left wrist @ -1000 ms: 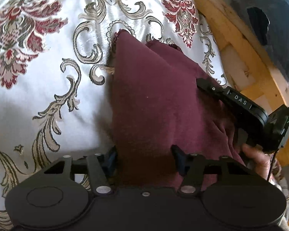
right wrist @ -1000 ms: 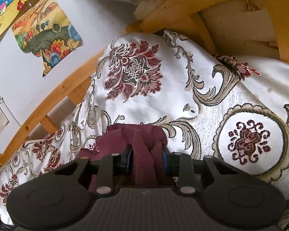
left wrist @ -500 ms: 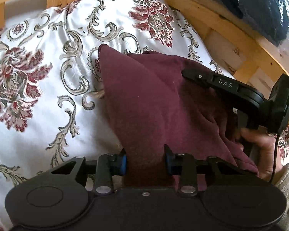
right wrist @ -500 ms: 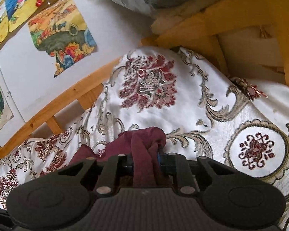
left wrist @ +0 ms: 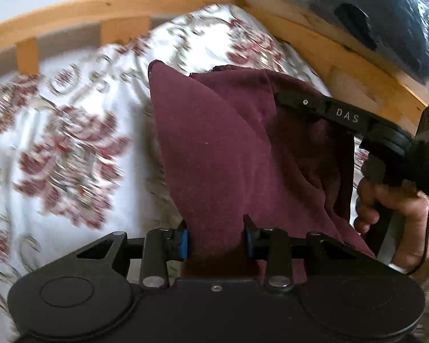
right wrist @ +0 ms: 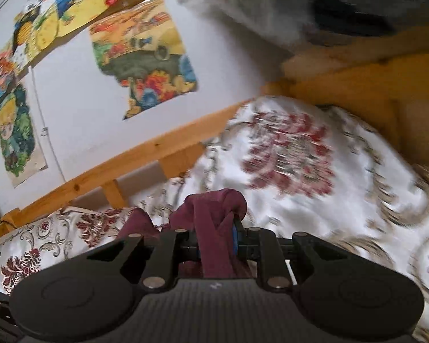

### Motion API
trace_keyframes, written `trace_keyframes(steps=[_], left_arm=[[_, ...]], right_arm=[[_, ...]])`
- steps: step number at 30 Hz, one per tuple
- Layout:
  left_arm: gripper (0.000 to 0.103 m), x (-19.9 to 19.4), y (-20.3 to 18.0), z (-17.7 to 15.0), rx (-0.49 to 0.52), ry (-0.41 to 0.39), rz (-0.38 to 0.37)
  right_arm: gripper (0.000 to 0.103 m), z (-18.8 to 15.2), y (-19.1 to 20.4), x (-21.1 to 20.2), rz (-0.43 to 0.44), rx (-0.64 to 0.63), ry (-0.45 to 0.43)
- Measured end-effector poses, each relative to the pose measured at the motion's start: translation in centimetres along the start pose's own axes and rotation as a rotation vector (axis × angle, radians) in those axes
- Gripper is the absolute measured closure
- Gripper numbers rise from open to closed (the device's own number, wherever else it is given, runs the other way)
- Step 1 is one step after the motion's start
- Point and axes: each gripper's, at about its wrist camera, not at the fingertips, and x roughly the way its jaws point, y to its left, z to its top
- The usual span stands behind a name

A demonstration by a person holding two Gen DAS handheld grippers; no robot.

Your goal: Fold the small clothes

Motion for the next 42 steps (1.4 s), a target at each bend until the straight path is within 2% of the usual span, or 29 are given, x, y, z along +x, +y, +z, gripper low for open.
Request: trace_keyframes(steps=[6, 10, 13, 16, 20, 22, 25, 28, 35, 40, 42], left_arm=[[0.065, 0.4, 5.0, 1.6, -0.063, -0.058, 0.115], [0.064, 2.0, 7.6, 0.8, -0.148, -0.032, 0.123], [0.061, 2.5, 8.6, 0.0, -0.168, -0.029, 0.123], [0.057, 2.4, 9.1, 0.3, -0.188, -0.026, 0.106], [0.052, 2.7, 9.3, 0.3, -0.207, -0.018, 0.114], [0.05, 2.7, 9.3, 0.3, -0.218, -0.02, 0.117], [0.047, 2.7, 9.2, 0.4, -0.228, -0.024, 0.126], [0.035, 2.4, 9.1, 0.5, -0.238, -0.03, 0.15], [0.012, 0.9, 8.8, 0.7, -0.243, -0.091, 0.192], [0.004, -0.2, 8.2, 0.8, -0.257, -0.125, 0.229], [0.002, -0.5, 7.8, 0.7, -0.259, -0.131, 0.243]], right_arm=[[0.082, 1.3, 5.3, 6.2, 0.035, -0.119, 0.037], [0.082, 0.2, 8.2, 10.0, 0.022, -0.264, 0.126], [0.082, -0.8, 8.9, 11.2, -0.031, -0.355, 0.158], [0.079, -1.3, 7.9, 11.6, -0.098, -0.355, 0.181], [0.061, -1.7, 6.3, 11.5, -0.204, -0.348, 0.194], [0.052, -1.6, 5.2, 10.9, -0.212, -0.317, 0.192], [0.048, -1.5, 4.6, 9.9, -0.222, -0.298, 0.18], [0.042, -1.6, 5.0, 8.9, -0.225, -0.316, 0.173], [0.013, -1.7, 5.9, 5.6, -0.208, -0.364, 0.107], [0.002, -2.2, 6.8, 3.1, -0.211, -0.417, 0.076], [0.0, -2.5, 7.1, 1.8, -0.218, -0.436, 0.059]])
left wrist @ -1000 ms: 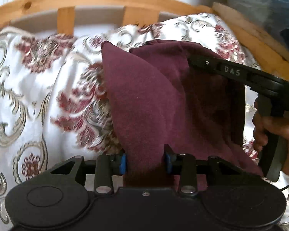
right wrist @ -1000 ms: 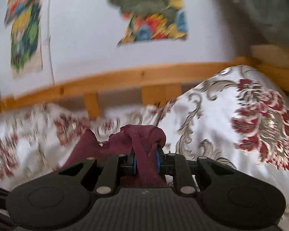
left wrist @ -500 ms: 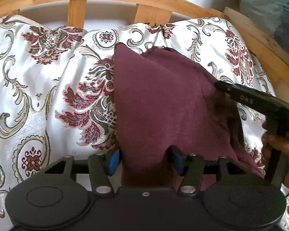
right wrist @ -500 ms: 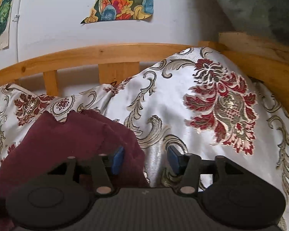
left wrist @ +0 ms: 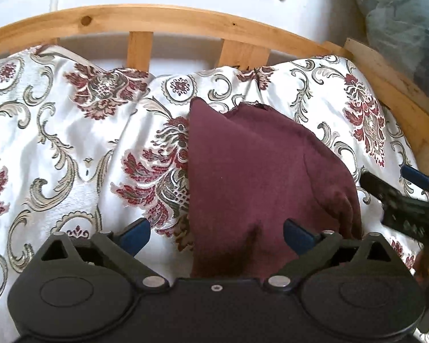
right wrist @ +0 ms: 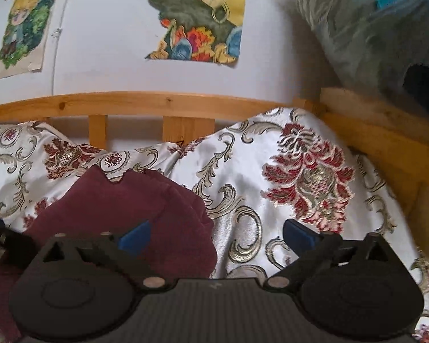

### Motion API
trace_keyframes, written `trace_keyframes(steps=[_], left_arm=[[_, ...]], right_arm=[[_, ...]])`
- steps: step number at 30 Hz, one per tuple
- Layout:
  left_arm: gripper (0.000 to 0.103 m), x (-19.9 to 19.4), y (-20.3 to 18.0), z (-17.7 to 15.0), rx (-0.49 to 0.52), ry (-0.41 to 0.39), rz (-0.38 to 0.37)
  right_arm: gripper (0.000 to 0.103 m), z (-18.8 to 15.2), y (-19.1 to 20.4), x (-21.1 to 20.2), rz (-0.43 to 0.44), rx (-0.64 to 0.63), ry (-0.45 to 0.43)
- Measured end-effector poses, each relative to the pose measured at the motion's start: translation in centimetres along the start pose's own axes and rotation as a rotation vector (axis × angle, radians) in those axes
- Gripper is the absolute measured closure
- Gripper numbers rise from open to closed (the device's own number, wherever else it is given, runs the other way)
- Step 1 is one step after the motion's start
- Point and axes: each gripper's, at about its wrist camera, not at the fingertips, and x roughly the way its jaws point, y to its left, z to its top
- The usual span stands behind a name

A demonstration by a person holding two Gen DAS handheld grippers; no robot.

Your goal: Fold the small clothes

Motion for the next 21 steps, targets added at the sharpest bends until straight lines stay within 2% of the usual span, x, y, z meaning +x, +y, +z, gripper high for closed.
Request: trace_keyframes(steps=[5, 10, 21], left_arm=[[0.001, -1.1, -1.2, -0.5, 0.034, -0.025, 0.021], [0.001, -2.4, -2.8, -1.0, 0.045, -0.033, 0.016], [0.001, -7.3, -5.4, -2.6, 0.065, -0.16, 0.017]], right_arm=[[0.0, -0.5, 0.3, -3.0, -0.036, -0.01, -0.037], [0.0, -0.8, 0.1, -5.5, -0.09, 0.065, -0.084], [0.0, -0.7, 0.5, -10.5, -0.137, 0.091, -0.155]])
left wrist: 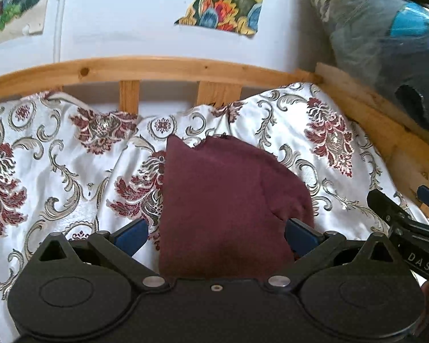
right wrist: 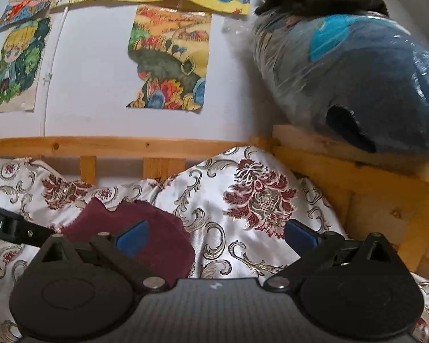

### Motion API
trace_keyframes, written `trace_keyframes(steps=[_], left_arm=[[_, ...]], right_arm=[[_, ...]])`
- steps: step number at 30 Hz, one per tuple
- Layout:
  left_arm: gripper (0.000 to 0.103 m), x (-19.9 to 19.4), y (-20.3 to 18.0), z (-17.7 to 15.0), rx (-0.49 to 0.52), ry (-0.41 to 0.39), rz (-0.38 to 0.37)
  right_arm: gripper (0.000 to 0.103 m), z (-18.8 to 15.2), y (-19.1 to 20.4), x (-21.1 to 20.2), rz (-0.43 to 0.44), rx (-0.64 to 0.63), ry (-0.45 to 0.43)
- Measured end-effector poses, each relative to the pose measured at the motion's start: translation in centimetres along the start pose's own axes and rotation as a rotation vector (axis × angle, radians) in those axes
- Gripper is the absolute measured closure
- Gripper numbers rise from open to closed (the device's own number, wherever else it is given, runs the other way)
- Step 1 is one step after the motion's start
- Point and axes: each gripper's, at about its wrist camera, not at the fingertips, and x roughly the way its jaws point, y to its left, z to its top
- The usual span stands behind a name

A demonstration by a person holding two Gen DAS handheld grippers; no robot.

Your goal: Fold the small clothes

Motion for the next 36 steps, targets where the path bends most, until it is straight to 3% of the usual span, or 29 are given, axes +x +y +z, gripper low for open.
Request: trace_keyframes(steps=[6, 12, 23, 26, 29, 36], left_arm=[[0.001, -3.4, 0.0, -0.3, 0.061, -0.06, 0.008], [0.001, -7.2, 1.0, -1.3, 0.092, -0.113, 0.028], [0.001, -11.2, 3.6, -6.3, -0.003, -0.091, 0.059], [0.001, -11.1, 3.7, -7.8, 0.049, -0.056, 0.052], [0.001, -11.1, 3.7, -8.3, 0.088, -0.071, 0.094], [0.001, -10.9, 4.5, -9.0, 0.08, -0.069, 0.091]], right_arm=[[0.0, 0.8, 0.8, -3.7, -0.007, -0.003, -0.081], [0.0, 0.5, 1.5, -7.3, -0.007, 0.016, -0.1], [0.0, -1.3, 2.6, -13.0, 0.02, 0.05, -0.027], [0.0, -2.0, 3.0, -14.0, 0.003, 0.065, 0.008], [0.0, -2.3, 3.5, -15.1, -0.013, 0.068, 0.005], [0.0, -3.3, 4.4, -15.6, -0.031, 0.061, 0.046]])
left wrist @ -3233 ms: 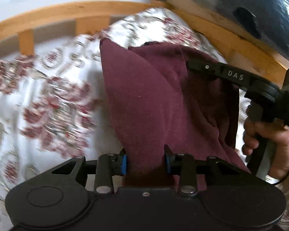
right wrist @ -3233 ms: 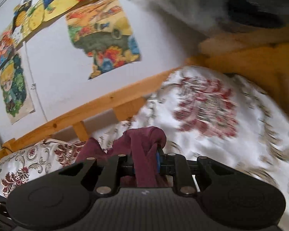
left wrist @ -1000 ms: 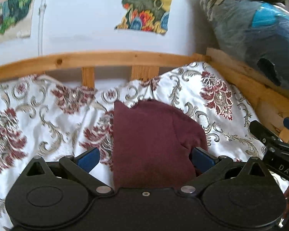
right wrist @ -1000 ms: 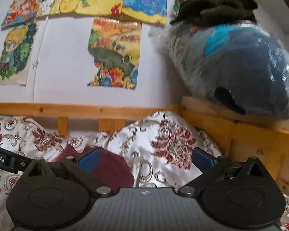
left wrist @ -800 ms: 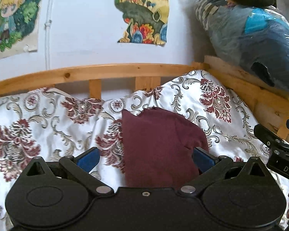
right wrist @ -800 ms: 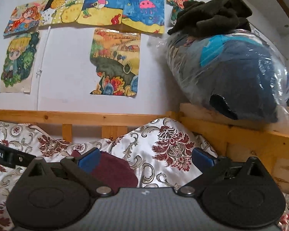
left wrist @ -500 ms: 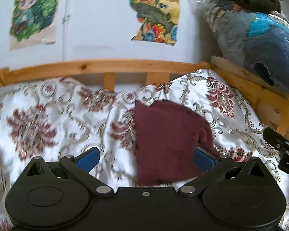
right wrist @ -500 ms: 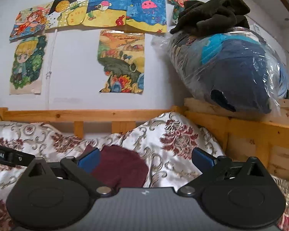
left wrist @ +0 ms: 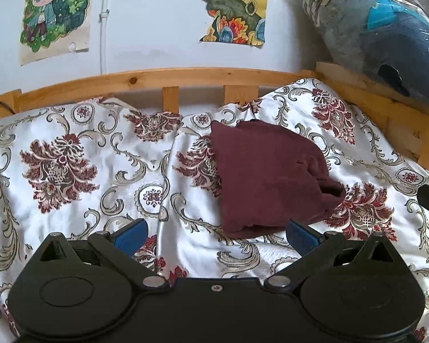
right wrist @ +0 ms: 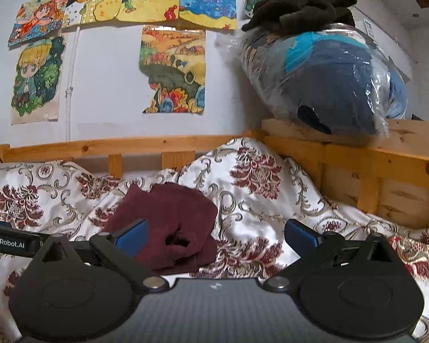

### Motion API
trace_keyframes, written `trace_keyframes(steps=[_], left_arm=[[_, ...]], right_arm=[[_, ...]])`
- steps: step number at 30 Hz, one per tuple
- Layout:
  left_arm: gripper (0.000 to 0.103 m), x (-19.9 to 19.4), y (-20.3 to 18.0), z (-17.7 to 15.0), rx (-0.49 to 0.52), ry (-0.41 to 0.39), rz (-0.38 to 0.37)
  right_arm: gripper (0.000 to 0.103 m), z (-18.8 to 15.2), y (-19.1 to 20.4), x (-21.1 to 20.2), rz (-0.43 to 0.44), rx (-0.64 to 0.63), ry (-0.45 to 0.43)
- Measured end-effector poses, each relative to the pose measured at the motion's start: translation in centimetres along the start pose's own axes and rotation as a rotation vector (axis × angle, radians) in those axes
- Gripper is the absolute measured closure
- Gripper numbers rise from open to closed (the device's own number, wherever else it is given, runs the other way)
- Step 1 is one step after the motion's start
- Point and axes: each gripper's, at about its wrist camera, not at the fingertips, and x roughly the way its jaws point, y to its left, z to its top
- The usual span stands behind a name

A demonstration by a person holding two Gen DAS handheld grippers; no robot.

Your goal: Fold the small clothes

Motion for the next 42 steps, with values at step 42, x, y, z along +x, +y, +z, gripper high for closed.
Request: trace_keyframes(steps=[42], left_arm=[[0.001, 0.3, 1.0, -1.0, 0.008, 0.031, 0.031]], right_arm=[[0.0, -0.7, 0.4, 1.2, -0.055, -0.025, 0.053]])
